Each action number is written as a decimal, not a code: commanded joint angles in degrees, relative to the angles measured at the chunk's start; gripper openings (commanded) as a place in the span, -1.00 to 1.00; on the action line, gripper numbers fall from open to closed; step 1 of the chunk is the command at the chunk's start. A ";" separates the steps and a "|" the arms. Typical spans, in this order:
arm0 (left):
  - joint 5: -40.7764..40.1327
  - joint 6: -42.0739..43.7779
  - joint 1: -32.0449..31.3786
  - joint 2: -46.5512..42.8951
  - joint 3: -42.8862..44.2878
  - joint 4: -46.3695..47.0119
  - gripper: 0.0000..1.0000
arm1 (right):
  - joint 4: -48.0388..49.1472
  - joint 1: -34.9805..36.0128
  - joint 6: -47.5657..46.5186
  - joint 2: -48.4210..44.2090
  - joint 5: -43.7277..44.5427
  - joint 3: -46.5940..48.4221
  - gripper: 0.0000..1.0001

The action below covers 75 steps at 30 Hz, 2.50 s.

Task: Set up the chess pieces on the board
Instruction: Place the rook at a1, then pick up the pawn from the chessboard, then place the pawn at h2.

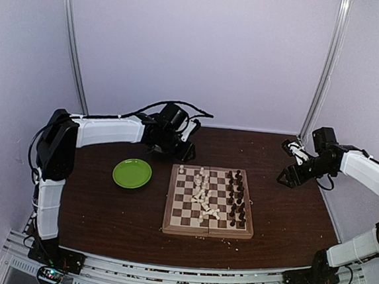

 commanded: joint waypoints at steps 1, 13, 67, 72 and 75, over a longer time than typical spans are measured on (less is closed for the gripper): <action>4.96 2.48 -0.89 3.63 7.93 -0.86 -0.26 | -0.98 0.52 -0.18 0.12 0.45 1.53 0.53; 8.45 -0.78 -1.46 10.86 11.81 -1.68 -0.25 | -1.35 0.58 -0.69 0.03 0.21 1.40 0.53; 2.30 3.35 -2.06 -6.86 4.82 -3.14 -0.97 | -1.70 4.70 -0.83 -5.34 -4.87 2.87 0.61; 1.49 3.46 -3.89 -18.41 -12.15 0.13 -0.97 | -4.53 11.92 -3.73 -3.96 -5.51 7.70 0.58; -0.26 5.19 -6.69 -23.73 -19.64 0.78 -0.97 | -5.75 17.64 -3.61 -1.01 -3.80 11.37 0.57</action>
